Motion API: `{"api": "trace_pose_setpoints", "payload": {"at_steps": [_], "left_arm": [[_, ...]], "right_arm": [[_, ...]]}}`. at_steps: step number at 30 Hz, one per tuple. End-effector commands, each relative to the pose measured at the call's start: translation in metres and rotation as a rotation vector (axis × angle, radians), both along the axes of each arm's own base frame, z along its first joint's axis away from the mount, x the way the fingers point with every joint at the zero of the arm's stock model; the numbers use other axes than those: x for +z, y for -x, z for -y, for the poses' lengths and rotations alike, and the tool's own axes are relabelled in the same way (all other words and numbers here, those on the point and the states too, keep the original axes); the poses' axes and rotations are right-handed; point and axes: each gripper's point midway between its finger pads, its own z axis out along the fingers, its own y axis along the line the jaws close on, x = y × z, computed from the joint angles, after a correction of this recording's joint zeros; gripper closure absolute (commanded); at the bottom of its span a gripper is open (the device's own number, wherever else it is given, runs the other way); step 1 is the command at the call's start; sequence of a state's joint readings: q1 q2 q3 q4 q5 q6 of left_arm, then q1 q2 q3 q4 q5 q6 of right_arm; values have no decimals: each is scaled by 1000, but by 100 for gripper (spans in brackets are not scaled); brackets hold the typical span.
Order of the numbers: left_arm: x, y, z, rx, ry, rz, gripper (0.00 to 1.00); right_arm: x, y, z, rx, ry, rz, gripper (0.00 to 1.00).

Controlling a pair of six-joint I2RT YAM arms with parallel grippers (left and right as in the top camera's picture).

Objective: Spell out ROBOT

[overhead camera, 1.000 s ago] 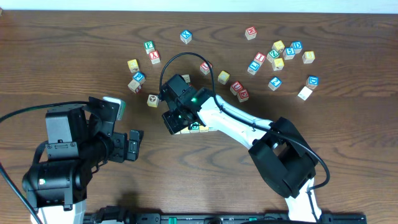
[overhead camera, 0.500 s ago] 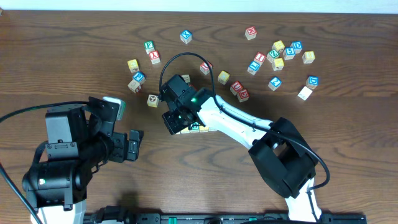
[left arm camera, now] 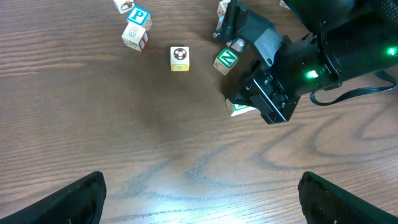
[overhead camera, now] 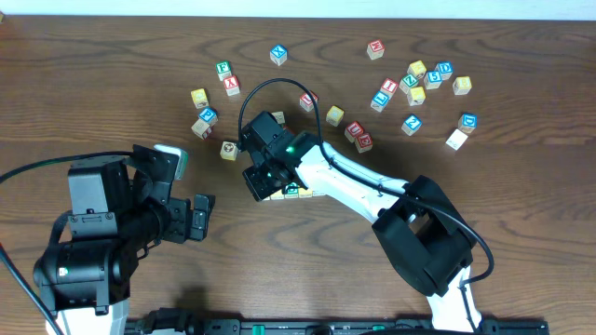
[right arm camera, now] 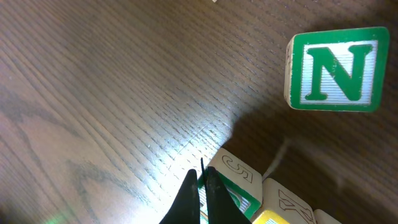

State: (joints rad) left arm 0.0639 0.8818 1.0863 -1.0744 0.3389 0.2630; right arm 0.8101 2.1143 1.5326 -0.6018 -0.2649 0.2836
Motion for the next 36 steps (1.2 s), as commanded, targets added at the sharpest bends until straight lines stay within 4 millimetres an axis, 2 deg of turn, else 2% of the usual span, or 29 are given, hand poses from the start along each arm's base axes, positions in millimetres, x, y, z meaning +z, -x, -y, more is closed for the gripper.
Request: {"api": "trace_pose_setpoints", "payload": {"at_steps": [1,26,36], "left_arm": [[3,0,1,-9,3,9,3],[3,0,1,-9,4,9,3],[3,0,1,-9,4,9,3]], "right_arm": [[3,-3,-2,11,10,34,99],[6,6,-7,36,-20,-6,99],[17,7,-6,30,-31,1,99]]}}
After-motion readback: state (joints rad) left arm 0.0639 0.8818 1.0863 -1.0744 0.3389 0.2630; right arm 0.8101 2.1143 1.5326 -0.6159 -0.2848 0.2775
